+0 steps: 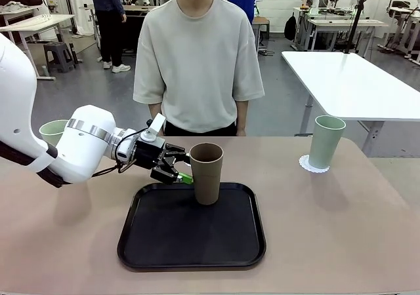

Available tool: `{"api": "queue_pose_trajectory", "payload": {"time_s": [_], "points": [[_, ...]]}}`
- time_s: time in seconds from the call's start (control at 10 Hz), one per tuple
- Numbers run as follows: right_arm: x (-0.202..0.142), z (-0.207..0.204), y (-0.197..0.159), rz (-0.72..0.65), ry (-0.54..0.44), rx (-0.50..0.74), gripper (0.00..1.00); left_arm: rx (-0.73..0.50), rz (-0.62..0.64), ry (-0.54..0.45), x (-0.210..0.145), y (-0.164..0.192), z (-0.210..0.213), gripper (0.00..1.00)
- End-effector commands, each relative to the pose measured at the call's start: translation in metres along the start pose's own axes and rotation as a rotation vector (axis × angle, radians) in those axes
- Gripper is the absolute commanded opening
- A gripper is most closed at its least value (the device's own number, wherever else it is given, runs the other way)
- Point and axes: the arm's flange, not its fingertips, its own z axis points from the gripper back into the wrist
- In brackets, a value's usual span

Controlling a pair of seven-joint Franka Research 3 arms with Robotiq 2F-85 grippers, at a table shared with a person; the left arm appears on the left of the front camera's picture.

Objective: Place coasters on the table and set cups on them.
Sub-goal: Take one Reusable plastic cup from the Flat Tray and place it on a coaster set by the human.

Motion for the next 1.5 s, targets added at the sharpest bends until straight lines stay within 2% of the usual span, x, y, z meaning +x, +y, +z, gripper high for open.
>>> {"api": "queue_pose_trajectory", "payload": {"time_s": [0.0,0.3,0.7,1.4], "points": [[0.001,-0.001,0.0,0.004,-0.008,-0.002,1.0,-0.026,-0.059,-0.053,-0.006,0.004,-0.004,1.0],[0.001,-0.001,0.0,0.004,-0.008,-0.002,1.0,-0.075,-0.114,-0.089,-0.008,0.004,-0.016,1.0],[0.001,-0.001,0.0,0.004,-0.008,-0.002,1.0,-0.125,-0.115,-0.091,-0.012,0.01,-0.031,1.0],[0.001,-0.001,0.0,0.004,-0.008,-0.002,1.0,-0.141,-0.106,-0.068,-0.015,0.013,-0.048,1.0]]}}
